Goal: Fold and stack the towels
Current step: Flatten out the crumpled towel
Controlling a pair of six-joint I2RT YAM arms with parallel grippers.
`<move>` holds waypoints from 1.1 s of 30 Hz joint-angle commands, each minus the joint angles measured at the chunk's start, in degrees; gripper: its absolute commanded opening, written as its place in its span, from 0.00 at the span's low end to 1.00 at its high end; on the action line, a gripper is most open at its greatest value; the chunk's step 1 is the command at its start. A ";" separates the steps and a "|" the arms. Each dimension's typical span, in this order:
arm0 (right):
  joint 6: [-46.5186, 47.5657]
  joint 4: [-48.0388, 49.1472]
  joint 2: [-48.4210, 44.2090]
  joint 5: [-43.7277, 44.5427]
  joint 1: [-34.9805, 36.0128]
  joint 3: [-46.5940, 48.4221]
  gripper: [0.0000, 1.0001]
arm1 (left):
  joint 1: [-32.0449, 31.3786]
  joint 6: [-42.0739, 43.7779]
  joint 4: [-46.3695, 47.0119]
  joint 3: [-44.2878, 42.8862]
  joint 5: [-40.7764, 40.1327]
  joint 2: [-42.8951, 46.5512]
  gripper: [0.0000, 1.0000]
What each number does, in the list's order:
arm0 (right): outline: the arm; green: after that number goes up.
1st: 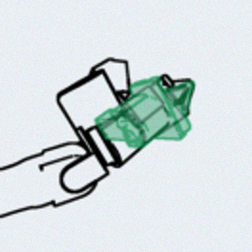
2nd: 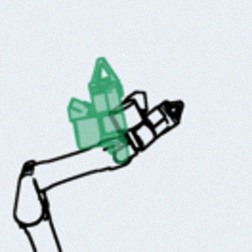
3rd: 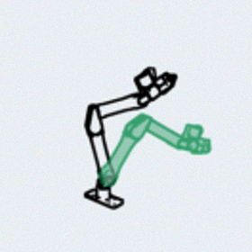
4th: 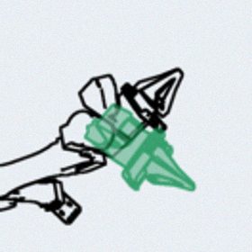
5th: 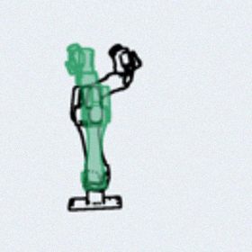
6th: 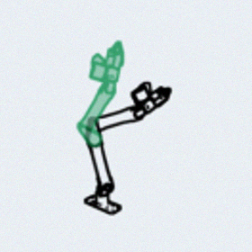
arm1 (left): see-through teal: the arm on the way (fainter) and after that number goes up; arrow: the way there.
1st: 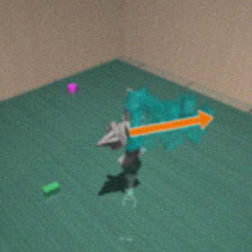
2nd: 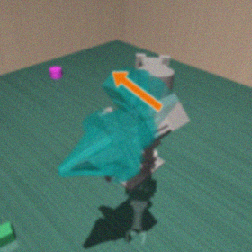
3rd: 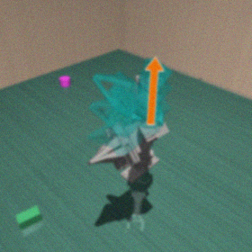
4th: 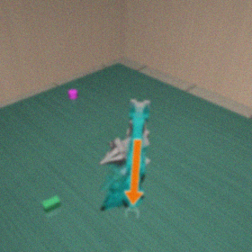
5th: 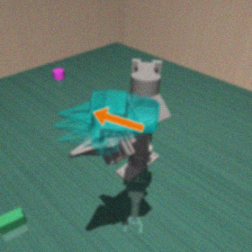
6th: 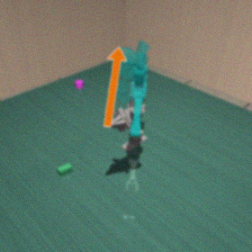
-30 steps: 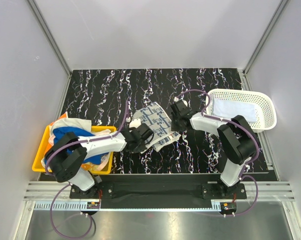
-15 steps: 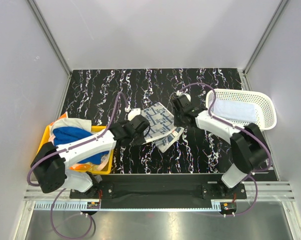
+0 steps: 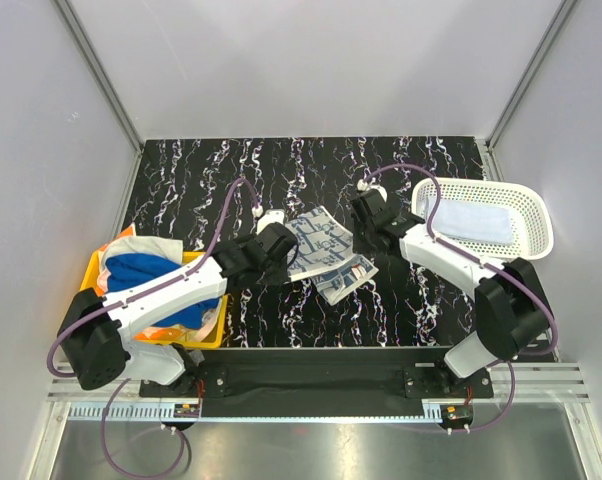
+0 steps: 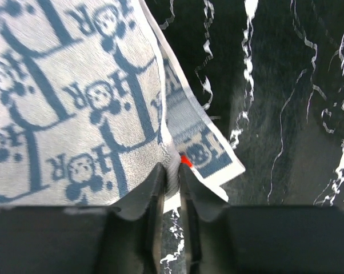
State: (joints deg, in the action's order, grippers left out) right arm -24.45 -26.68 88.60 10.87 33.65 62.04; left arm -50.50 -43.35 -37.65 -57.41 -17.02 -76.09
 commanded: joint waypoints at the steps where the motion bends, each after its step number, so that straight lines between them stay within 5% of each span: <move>1: -0.34 1.89 0.08 -0.24 0.28 -1.57 0.20 | 0.49 1.17 1.96 0.01 1.46 0.51 0.00; 7: -0.43 2.07 0.00 -0.24 0.28 -0.78 0.00 | 0.75 2.22 2.40 0.28 1.72 1.03 0.00; 12: 0.80 -0.21 -6.58 -1.64 0.28 2.64 0.00 | 1.11 6.86 -0.40 -3.84 1.63 2.70 0.00; 19: 5.63 -3.47 -18.71 -8.67 0.36 16.15 0.00 | 1.11 15.48 -8.84 -21.23 2.25 6.30 0.00; 23: 7.40 -5.75 -21.97 -12.18 0.36 24.60 0.00 | 1.11 19.70 -12.97 -35.36 3.04 7.28 0.00; 33: 8.11 -8.57 -26.28 -16.93 0.36 40.60 0.00 | 1.19 22.08 -17.45 -54.80 8.31 9.74 0.00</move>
State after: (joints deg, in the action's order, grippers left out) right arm -17.10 -33.04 62.28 -2.81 33.65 98.41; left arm -49.52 -23.64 -52.77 -106.78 -12.27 -66.78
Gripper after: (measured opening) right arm 0.019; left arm 0.012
